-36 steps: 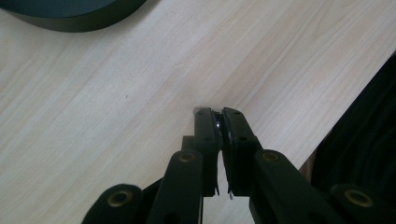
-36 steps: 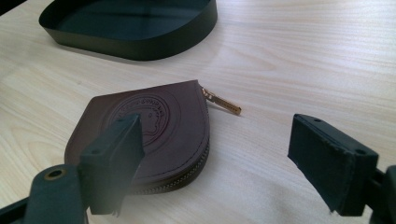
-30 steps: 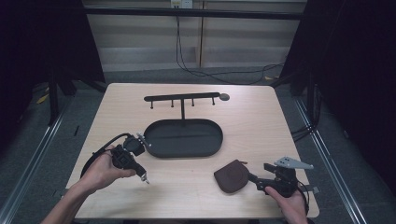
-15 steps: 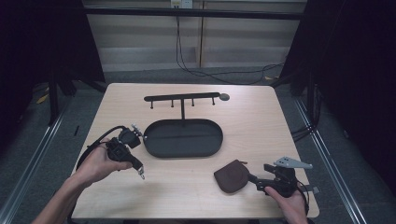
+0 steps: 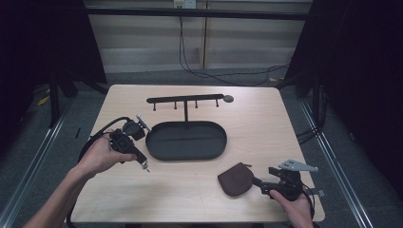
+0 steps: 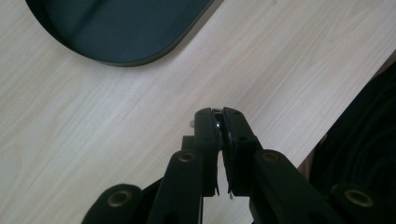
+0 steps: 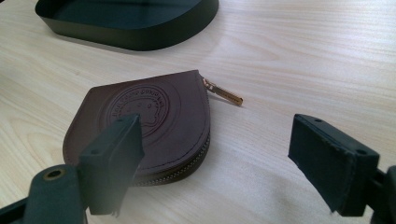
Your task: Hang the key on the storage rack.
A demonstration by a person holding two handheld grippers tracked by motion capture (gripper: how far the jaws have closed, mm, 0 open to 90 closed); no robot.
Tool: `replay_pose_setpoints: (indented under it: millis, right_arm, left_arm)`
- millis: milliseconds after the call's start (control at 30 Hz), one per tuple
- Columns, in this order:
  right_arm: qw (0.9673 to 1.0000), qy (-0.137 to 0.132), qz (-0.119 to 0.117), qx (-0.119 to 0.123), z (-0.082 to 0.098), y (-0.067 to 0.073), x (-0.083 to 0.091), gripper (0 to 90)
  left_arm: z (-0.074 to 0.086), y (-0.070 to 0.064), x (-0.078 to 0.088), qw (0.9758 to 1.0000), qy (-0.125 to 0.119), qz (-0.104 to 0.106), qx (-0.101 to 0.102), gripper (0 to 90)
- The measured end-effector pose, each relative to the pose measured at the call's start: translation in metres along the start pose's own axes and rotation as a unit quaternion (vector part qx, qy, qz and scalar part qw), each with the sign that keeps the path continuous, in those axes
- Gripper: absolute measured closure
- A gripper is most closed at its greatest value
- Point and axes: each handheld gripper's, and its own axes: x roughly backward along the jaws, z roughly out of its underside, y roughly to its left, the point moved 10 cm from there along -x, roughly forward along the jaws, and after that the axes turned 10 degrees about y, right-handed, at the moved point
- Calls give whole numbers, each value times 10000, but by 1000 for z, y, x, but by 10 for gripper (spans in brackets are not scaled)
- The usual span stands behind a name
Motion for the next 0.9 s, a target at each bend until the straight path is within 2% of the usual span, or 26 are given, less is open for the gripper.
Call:
replay_pose_setpoints:
  millis: [167, 467, 633, 900]
  right_arm:
    - [10000, 23, 0, 4, 0, 0, -1, 172]
    - [10000, 27, -4, 3, 0, 0, -1, 172]
    - [10000, 16, -1, -17, 0, -1, -1, 172]
    - [10000, 23, -9, -20, 0, -1, -1, 171]
  left_arm:
    - [-4, 2, 10, 10000, 13, -44, -22, 855]
    - [-11, 11, 33, 9998, -59, -166, 80, 856]
    - [-16, 13, 40, 9998, -23, -203, 59, 856]
    - [-27, 17, 53, 9996, -106, -256, 86, 855]
